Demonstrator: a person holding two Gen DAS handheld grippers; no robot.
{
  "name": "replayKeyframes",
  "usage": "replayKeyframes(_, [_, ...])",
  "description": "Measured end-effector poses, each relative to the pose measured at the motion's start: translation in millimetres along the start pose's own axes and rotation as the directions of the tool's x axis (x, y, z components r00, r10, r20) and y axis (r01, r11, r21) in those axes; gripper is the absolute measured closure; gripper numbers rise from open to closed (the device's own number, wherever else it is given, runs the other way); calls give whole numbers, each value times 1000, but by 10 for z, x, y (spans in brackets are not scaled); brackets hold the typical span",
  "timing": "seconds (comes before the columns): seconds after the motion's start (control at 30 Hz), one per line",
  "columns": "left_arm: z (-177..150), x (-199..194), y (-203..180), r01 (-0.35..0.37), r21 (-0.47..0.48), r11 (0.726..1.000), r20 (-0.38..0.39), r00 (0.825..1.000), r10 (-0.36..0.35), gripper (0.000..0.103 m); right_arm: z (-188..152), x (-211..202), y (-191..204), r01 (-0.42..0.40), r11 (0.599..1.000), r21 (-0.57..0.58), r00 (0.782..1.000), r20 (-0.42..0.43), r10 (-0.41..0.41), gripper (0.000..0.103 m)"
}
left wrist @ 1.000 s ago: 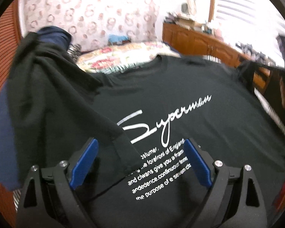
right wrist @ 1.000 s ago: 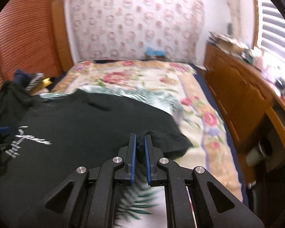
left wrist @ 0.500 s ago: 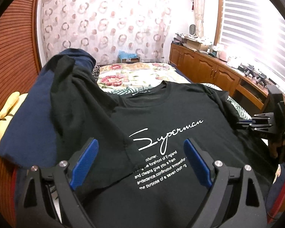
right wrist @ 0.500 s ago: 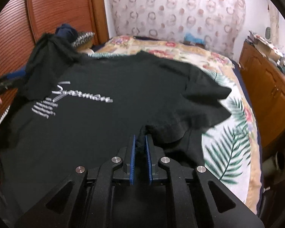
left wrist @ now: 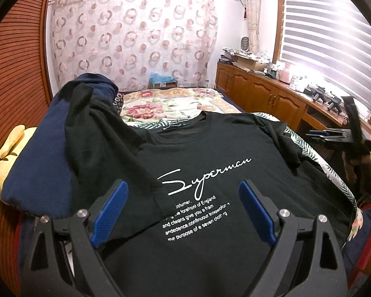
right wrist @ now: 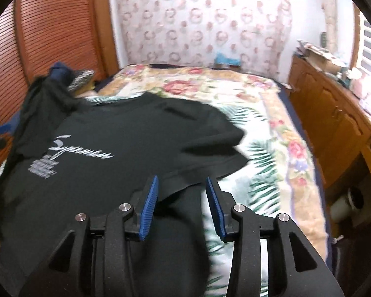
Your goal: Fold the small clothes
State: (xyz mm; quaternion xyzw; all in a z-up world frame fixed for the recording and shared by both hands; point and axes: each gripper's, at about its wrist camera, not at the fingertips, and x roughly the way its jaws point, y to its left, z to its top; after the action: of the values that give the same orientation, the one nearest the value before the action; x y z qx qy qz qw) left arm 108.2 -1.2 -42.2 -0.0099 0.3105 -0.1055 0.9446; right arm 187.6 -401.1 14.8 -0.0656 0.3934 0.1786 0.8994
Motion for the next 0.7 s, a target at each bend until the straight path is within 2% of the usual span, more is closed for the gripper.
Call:
replayKeyframes(0.2, [-7, 21, -34, 4, -3, 1000, -9, 1000, -4, 11, 97, 487, -333, 76, 995, 63, 994, -82, -71, 62])
replayKeyframes(0.37, [-29, 33, -16, 3, -8, 1000, -17, 1000, -3, 11, 176, 764, -463, 95, 991, 97, 988, -128, -82, 62])
replayKeyframes(0.5, [-57, 27, 2, 2, -16, 1000, -20, 1000, -2, 11, 189, 814, -467, 101, 989, 107, 989, -121, -88, 63])
replayKeyframes(0.6, [-72, 30, 20, -1, -19, 1000, -23, 1000, 0, 11, 224, 810, -358, 35, 997, 75, 993, -116, -26, 96])
replayKeyframes(0.7, [-76, -6, 37, -8, -21, 1000, -18, 1000, 8, 11, 331, 677, -221, 0, 999, 36, 998, -69, 2, 99])
